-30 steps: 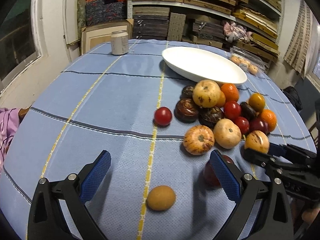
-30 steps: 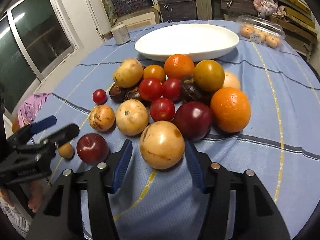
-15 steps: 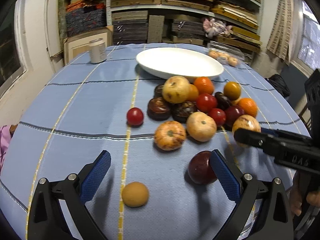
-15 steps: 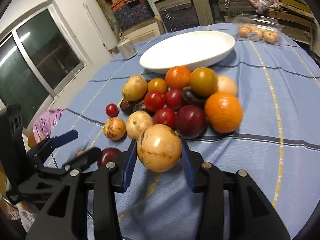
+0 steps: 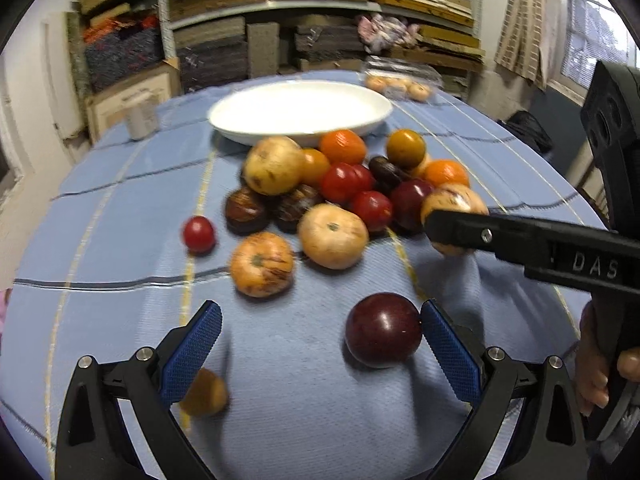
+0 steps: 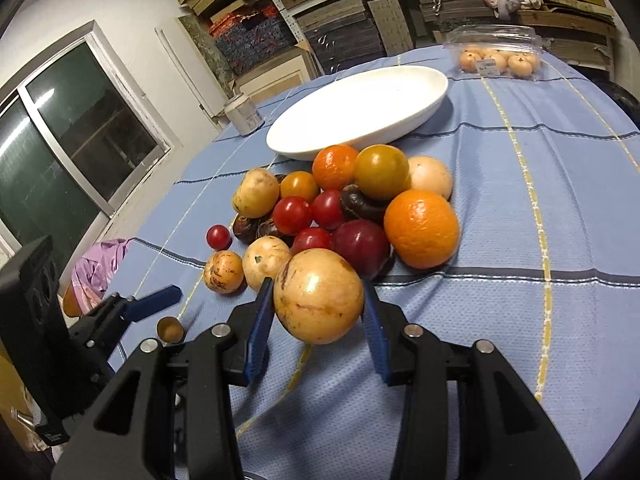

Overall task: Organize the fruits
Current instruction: 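Grasp the pale round fruit with the right tool while the left tool grasps the dark red plum, then carry both fruits to the white bowl and open both tools to release them, then grasp the orange with the right tool while the left tool grasps the small tan fruit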

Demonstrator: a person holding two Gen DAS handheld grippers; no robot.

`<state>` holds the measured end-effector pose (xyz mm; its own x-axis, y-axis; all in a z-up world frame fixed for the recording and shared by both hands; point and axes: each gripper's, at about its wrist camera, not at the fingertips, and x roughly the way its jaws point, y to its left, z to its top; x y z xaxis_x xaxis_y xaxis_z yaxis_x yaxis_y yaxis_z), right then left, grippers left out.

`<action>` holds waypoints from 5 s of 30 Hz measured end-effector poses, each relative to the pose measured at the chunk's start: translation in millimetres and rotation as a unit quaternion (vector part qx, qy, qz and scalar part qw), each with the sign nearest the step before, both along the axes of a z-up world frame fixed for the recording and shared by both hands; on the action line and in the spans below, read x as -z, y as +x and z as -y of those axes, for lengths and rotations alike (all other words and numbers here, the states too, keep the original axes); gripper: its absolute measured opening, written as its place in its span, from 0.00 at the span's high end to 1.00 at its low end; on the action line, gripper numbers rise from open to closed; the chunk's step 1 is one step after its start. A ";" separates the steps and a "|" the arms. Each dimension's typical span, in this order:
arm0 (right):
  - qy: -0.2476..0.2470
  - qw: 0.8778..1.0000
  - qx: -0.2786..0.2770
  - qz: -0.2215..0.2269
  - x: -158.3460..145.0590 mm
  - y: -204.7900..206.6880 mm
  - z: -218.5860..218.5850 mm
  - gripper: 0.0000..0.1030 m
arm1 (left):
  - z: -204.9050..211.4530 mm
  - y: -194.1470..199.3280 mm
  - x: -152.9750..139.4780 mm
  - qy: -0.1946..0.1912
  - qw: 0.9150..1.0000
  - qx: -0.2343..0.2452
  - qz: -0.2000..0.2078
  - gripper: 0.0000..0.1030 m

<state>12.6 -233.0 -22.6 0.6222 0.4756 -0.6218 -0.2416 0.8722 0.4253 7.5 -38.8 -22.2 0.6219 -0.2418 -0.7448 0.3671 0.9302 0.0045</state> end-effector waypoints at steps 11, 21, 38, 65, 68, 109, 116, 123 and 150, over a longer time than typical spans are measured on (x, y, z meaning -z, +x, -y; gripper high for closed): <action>0.010 1.000 0.004 -0.002 -0.5 -0.6 4.7 0.59 | 7.9 15.7 18.1 0.032 0.998 -0.014 -0.059 0.03; 0.023 1.000 0.008 -0.004 -1.2 -3.2 10.0 0.59 | 11.4 5.7 9.5 0.027 0.999 -0.009 -0.033 0.44; 0.000 0.998 0.018 0.056 -58.2 15.3 21.4 0.59 | 4.1 58.8 -78.0 0.009 0.998 -0.014 0.052 0.63; -0.074 0.995 0.039 0.052 -84.0 164.8 -2.2 0.53 | -3.8 204.2 -64.0 0.012 0.998 -0.068 0.000 0.24; -0.032 0.988 0.064 0.138 -120.0 108.9 18.6 0.10 | -24.4 170.8 -87.7 0.003 0.996 -0.081 0.032 0.11; -0.042 0.991 0.053 0.119 -34.2 -5.6 26.3 0.04 | -50.2 -10.4 9.1 -0.029 0.998 -0.018 -0.050 0.39; -0.021 0.991 0.059 0.119 -33.3 -5.8 32.4 0.04 | -50.3 -14.6 9.8 -0.021 0.998 -0.025 -0.046 0.52; -0.028 0.991 0.065 0.110 -31.3 -3.6 34.1 0.04 | -62.1 -17.7 9.3 -0.041 0.997 -0.042 -0.050 0.74; -0.082 0.995 0.061 0.017 5.0 49.3 29.4 0.48 | -63.4 -8.5 5.9 -0.106 0.992 -0.017 -0.059 0.74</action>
<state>61.9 -262.4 -27.6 0.6912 0.2892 -0.6623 -0.1412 0.9528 0.2687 -1.1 24.6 -28.0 0.5442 -0.3821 -0.7469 0.3223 0.9172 -0.2343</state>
